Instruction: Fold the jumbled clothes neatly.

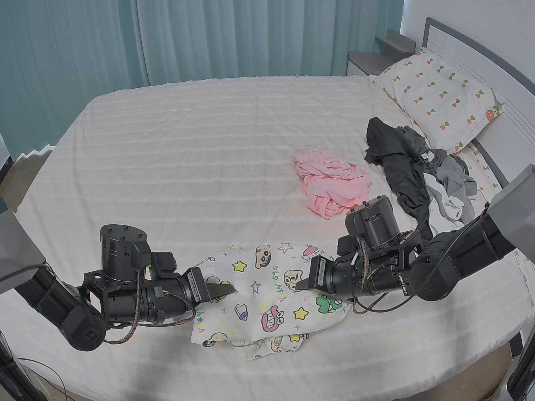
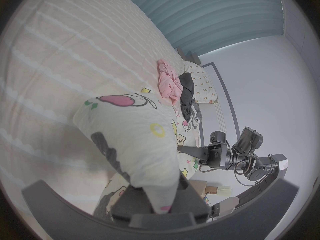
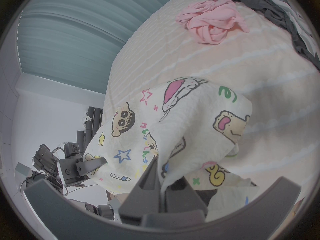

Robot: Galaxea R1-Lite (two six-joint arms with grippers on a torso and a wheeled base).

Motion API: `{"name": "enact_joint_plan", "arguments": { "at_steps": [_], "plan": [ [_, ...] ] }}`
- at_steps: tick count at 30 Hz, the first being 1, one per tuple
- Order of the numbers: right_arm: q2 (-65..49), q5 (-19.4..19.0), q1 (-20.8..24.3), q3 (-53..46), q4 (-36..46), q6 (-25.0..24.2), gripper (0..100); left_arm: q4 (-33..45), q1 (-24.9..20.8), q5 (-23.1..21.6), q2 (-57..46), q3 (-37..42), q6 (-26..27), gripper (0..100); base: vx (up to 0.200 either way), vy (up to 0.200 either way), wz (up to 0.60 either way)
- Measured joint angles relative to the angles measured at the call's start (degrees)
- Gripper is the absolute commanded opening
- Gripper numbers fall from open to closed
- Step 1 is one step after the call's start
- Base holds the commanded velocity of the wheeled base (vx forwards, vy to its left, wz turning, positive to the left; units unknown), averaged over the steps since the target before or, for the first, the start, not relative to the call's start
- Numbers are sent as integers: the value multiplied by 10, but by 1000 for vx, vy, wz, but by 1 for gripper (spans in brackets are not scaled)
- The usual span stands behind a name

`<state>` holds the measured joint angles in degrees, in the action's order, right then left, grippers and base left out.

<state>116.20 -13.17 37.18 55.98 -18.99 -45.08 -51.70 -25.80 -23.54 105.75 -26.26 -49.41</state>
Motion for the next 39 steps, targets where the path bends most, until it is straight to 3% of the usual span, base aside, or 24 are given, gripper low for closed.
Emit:
{"name": "enact_joint_plan", "arguments": {
  "at_steps": [8, 15, 23, 29, 39],
  "plan": [
    [6, 0, -4, -1, -2, 5, 0, -1, 1, 15, 1, 10, 1, 0, 0, -200, 0],
    [37, 0, -1, 3, -8, 8, 0, -4, 4, 71, 24, 16, 2, 0, 0, 0, 0],
    [77, 2, 5, 5, -54, 15, 0, -10, 10, 102, 65, 25, 20, 0, 0, 0, 0],
    [103, 28, 11, 0, -82, 22, 0, -31, 15, 145, 106, 27, 42, 0, 0, 0, 0],
    [134, 75, 12, -6, -84, 59, 0, -59, 30, 151, 158, 36, 56, 0, 0, 0, 0]
  ]
}}
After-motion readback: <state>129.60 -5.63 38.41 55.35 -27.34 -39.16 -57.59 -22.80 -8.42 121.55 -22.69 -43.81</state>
